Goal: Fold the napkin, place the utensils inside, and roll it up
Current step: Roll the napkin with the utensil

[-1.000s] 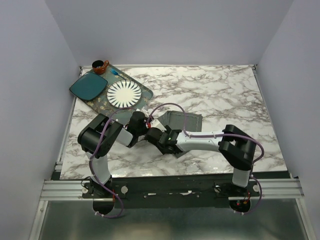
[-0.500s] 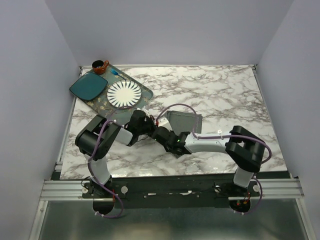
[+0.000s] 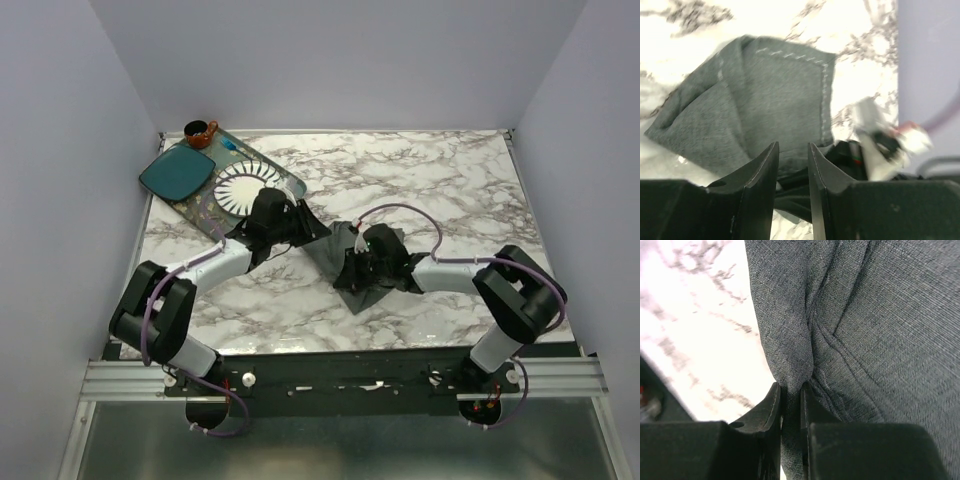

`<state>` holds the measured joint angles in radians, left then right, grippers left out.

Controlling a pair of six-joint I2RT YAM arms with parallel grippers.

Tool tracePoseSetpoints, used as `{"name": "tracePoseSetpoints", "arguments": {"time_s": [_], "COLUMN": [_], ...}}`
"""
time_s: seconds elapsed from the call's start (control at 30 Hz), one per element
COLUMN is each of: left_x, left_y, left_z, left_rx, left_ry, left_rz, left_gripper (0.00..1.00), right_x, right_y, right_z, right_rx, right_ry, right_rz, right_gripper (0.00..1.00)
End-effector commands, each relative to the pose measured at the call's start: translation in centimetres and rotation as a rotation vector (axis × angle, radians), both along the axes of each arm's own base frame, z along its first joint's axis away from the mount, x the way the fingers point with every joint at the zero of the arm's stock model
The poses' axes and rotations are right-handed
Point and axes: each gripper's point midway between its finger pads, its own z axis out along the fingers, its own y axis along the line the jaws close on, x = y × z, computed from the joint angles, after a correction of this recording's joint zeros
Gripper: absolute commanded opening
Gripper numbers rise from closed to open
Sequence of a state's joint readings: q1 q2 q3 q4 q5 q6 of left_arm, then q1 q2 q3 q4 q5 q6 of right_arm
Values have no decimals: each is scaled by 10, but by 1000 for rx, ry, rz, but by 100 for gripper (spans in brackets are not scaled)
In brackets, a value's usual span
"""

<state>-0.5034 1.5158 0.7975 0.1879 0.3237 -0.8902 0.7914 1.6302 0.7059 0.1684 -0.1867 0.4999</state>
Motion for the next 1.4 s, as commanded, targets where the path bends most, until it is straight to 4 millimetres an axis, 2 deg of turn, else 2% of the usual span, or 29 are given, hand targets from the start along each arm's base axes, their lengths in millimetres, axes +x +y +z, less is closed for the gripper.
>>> {"name": "tracePoseSetpoints", "arguments": {"time_s": [0.0,0.07,0.1,0.17,0.33,0.67,0.77,0.93,1.0,1.13,1.17,1.37], "left_x": [-7,-10,-15,-18,-23,-33,-35,-39,-40,-47,-47,-54], "left_y": [4,-4,-6,-14,-23,-28,-30,-24,-25,-17,-15,-11], "left_z": [0,0,-6,-7,-27,-49,-64,-99,-105,-123,-125,-139], "left_rx": [52,14,10,-22,-45,-36,-45,-21,-12,35,42,62], "left_ry": [16,16,31,33,75,102,126,177,185,220,224,261], "left_rz": [-42,-72,-77,-96,-110,-106,-95,-59,-52,-43,-39,-33], "left_gripper": [38,37,37,36,35,34,31,25,23,21,21,20], "right_x": [-64,-64,-65,-62,-56,-53,-48,-42,-37,-29,-23,-7], "right_y": [-10,-15,-18,-27,-46,-50,-52,-54,-58,-66,-68,-73], "right_z": [-24,-21,-26,-31,-37,-43,-44,-38,-39,-27,-20,18], "right_rx": [142,192,197,213,261,285,268,231,183,107,88,-40], "right_ry": [433,509,544,581,650,678,665,629,610,550,505,367], "right_rz": [197,199,193,164,88,58,48,41,20,23,13,16], "right_gripper": [1,1,0,1,1,1,3,7,12,23,30,51]}}
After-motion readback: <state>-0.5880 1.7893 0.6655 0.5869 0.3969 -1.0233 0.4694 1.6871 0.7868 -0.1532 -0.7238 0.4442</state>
